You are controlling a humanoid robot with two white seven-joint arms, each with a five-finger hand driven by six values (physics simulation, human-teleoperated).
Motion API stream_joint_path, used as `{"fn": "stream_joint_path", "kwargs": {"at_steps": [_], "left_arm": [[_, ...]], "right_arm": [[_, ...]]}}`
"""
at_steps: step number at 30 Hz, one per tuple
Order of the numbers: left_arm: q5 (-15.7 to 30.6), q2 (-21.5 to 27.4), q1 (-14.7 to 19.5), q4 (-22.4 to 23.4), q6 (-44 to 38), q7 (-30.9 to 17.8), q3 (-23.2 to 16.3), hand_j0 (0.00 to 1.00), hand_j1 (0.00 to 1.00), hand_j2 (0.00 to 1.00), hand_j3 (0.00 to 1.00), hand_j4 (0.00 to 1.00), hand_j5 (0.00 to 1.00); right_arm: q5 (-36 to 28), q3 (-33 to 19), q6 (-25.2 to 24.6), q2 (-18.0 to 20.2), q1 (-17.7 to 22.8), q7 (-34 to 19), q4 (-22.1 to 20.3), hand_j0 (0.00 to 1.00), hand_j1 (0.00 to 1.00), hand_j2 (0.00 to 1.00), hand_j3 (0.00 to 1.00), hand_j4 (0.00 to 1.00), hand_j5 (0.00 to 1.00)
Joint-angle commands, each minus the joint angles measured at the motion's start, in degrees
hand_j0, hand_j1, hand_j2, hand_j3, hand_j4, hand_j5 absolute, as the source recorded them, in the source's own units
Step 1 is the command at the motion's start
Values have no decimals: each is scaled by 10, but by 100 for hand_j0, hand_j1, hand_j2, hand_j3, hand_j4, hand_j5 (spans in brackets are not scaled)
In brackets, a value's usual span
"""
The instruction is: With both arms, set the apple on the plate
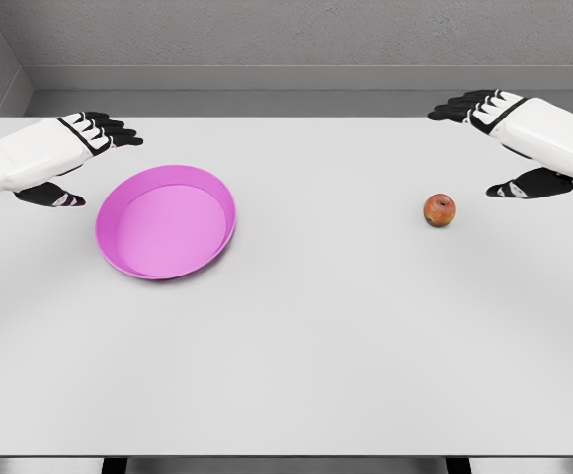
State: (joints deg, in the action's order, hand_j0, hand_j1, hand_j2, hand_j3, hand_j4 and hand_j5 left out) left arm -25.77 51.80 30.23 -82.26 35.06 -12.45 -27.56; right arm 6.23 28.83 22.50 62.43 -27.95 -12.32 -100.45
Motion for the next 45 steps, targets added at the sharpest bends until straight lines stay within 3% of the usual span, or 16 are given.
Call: {"fn": "stream_joint_path", "kwargs": {"at_steps": [1,4,7,9,10,11,13,16,18,22,25,28,33,35,45], "left_arm": [[4,1,0,0,-1,1,0,100,100,100,100,100,100],[4,1,0,0,-1,1,0,100,100,100,100,100,100],[4,1,0,0,-1,1,0,100,100,100,100,100,100],[4,1,0,0,-1,1,0,100,100,100,100,100,100],[4,1,0,0,-1,1,0,100,100,100,100,100,100],[4,1,0,0,-1,0,0,100,100,100,100,100,100],[4,1,0,0,-1,0,0,100,100,100,100,100,100],[3,1,-2,0,-1,-1,0,100,100,100,100,100,100],[3,1,-3,0,-1,-1,1,100,100,100,100,100,100],[3,0,-3,0,-1,-2,1,100,100,100,100,100,100],[3,0,-3,0,-1,-2,1,100,100,100,100,100,100],[3,1,-3,0,-1,-2,1,100,100,100,100,100,100],[3,0,-3,0,-1,-2,0,100,100,100,100,100,100],[3,0,-3,0,-1,-2,0,100,100,100,100,100,100],[3,-1,-3,0,-1,-2,0,100,100,100,100,100,100]], "right_arm": [[-3,-1,0,1,0,0,-1,100,100,100,100,100,100],[-10,-3,-12,1,4,3,5,100,100,100,100,100,100],[-10,4,-83,-6,31,6,9,100,100,100,100,100,100],[-8,10,-84,-9,32,0,9,100,100,100,100,100,100],[-5,14,-104,-10,31,-8,7,100,100,100,100,100,100],[-4,14,-161,-13,28,-48,6,100,100,100,100,100,100],[-1,15,-213,-38,4,-116,7,100,100,100,100,100,100],[28,25,-256,-74,-13,-147,9,100,100,100,100,100,100],[29,81,-308,-108,-85,-212,21,100,100,100,100,100,100],[31,115,-345,-129,-113,-227,53,100,100,100,100,100,100],[32,131,-348,-139,-145,-227,62,100,100,100,100,100,100],[32,153,-348,-165,-175,-227,102,100,100,100,100,100,100],[32,157,-348,-161,-173,-227,105,100,100,100,100,100,100],[32,163,-348,-165,-174,-227,131,100,100,100,100,100,100],[33,197,-348,-171,-173,-227,167,100,100,100,100,100,100]]}}
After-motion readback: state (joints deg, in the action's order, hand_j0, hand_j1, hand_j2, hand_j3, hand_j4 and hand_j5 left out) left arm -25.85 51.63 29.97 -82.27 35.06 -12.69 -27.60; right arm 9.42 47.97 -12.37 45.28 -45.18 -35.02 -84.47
